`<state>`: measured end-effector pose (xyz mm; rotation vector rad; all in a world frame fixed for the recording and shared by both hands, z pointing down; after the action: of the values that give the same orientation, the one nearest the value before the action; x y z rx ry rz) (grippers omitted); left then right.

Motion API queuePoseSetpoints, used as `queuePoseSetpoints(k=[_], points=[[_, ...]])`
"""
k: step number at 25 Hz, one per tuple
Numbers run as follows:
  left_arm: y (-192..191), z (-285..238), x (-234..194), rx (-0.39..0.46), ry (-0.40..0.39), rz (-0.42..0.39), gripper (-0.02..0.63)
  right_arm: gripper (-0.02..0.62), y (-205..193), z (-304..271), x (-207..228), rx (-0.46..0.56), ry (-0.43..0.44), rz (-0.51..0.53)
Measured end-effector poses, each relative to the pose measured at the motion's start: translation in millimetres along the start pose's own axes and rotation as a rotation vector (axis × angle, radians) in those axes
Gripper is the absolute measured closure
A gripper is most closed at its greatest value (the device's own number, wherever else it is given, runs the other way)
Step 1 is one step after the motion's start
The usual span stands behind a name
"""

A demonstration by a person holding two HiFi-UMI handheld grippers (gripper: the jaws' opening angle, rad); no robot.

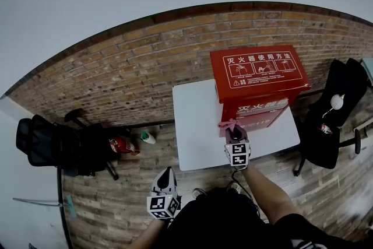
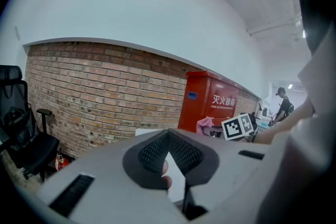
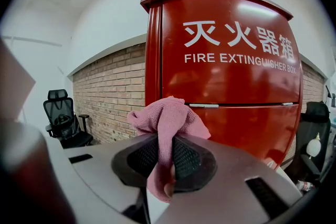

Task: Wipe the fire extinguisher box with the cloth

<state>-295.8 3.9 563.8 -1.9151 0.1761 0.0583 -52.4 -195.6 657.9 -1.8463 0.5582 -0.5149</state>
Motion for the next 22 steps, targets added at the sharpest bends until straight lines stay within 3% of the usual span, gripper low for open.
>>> queuePoseSetpoints(k=[6,12,22], points=[[-8,-5,-6,-0.030,-0.031,-0.031,0.589,0.531,-4,-3,-2,0.016,-0.020,-0.003],[-7,-13,-1,0.007,-0.046,-0.035,0.589,0.531,-11,-8,-12,0.022,-0.012,0.023],[-43,-12,-15,0.029,0.007,-0.021,0.589,0.531,-42,-22,-14,0.045,-0.007,0.062]])
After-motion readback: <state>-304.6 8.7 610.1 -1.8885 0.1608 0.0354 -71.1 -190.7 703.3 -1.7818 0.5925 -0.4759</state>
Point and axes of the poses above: the fingertips, and each gripper's own axes: z backward along the fingers, x to its right, y out of its top, the point moved 1 cm from there along z, backward along the fingers, and after that the axes turned 15 degrees about y, right-handed, at the moved point
